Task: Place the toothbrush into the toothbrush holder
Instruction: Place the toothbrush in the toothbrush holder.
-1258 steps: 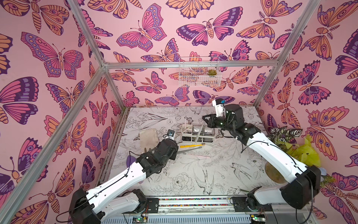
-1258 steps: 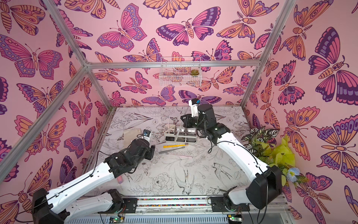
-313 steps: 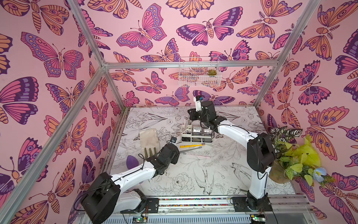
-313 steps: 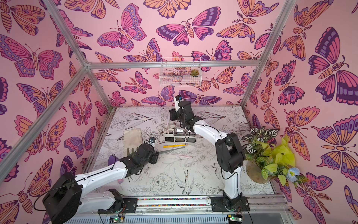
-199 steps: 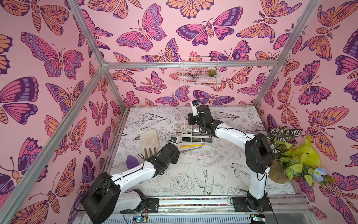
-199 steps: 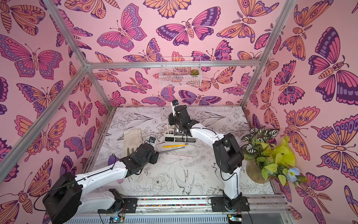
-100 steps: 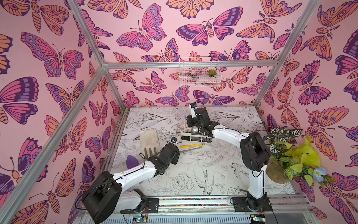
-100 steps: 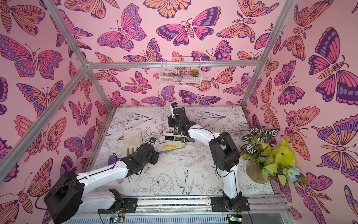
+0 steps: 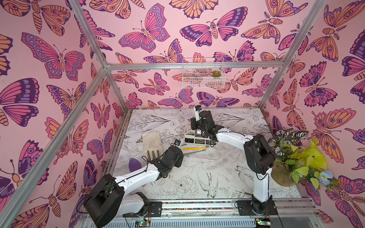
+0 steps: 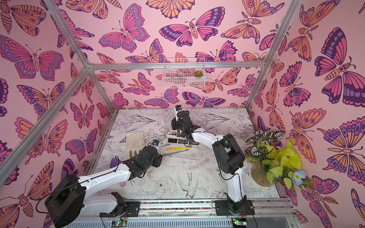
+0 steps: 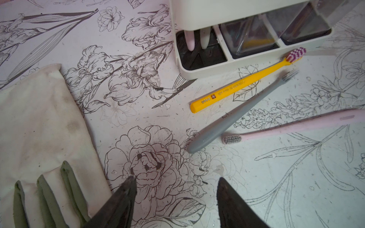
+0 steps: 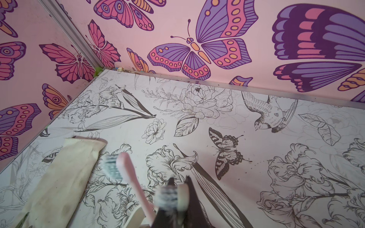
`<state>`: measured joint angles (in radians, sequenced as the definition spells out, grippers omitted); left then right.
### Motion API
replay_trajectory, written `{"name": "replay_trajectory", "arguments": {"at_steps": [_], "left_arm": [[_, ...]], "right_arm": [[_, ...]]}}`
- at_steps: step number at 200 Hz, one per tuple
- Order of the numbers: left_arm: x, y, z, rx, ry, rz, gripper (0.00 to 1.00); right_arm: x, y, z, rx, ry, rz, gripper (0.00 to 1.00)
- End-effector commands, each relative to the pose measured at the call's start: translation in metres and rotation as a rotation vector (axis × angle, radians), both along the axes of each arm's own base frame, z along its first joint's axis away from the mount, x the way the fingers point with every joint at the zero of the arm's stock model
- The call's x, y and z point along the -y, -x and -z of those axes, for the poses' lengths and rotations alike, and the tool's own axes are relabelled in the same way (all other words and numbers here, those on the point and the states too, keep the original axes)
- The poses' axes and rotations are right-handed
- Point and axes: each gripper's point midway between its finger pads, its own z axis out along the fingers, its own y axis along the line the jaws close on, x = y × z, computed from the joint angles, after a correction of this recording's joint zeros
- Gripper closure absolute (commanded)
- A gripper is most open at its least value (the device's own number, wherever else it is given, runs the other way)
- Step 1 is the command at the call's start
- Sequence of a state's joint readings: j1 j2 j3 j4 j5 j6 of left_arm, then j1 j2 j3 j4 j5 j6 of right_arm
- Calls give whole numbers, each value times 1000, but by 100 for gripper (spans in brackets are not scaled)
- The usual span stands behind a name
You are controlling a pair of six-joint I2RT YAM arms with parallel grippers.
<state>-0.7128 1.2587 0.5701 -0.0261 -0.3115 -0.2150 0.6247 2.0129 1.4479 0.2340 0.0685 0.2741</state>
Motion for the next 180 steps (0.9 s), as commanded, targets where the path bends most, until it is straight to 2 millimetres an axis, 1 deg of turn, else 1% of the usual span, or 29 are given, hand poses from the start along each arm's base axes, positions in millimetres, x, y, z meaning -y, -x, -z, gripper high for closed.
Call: {"name": "replay_trajectory", "arguments": {"at_steps": [1, 6, 26, 37, 45, 71, 94, 111, 119, 121, 124, 138, 150, 163, 177, 180], "left_arm": [[1, -3, -6, 11, 23, -4, 34], [1, -3, -6, 11, 22, -4, 34], [1, -3, -6, 10, 23, -3, 34], [2, -3, -6, 9, 23, -3, 34], [2, -3, -6, 8, 23, -2, 34], [2, -3, -4, 3, 21, -1, 34], [4, -2, -4, -2, 24, 9, 33], [7, -2, -5, -5, 30, 24, 33], [8, -2, -6, -4, 33, 26, 33], [8, -2, 3, -25, 16, 26, 33], [7, -2, 6, -33, 10, 26, 33], [10, -2, 9, -44, 8, 35, 33], [16, 0, 13, -67, 16, 61, 33], [25, 2, 15, -93, 40, 95, 33], [36, 5, 17, -124, 69, 139, 33], [38, 5, 16, -127, 72, 149, 33]], "right_arm": [[1, 5, 7, -13, -1, 5, 85], [3, 5, 6, -10, -2, 10, 81], [4, 8, 3, 4, -13, 9, 71], [6, 10, -3, 20, -22, 12, 65], [7, 11, -5, 26, -25, 12, 63], [12, 16, -20, 65, -39, 17, 57], [17, 20, -32, 88, -50, 27, 55], [25, 23, -41, 111, -57, 51, 54], [31, 25, -45, 123, -57, 70, 54], [32, 25, -47, 126, -55, 76, 54], [35, 26, -48, 128, -53, 85, 54], [47, 31, -52, 133, -39, 121, 53], [58, 36, -54, 131, -29, 153, 53], [73, 46, -52, 106, -14, 197, 53], [95, 62, -51, 73, -13, 259, 53], [99, 66, -47, 62, -7, 269, 53]]}}
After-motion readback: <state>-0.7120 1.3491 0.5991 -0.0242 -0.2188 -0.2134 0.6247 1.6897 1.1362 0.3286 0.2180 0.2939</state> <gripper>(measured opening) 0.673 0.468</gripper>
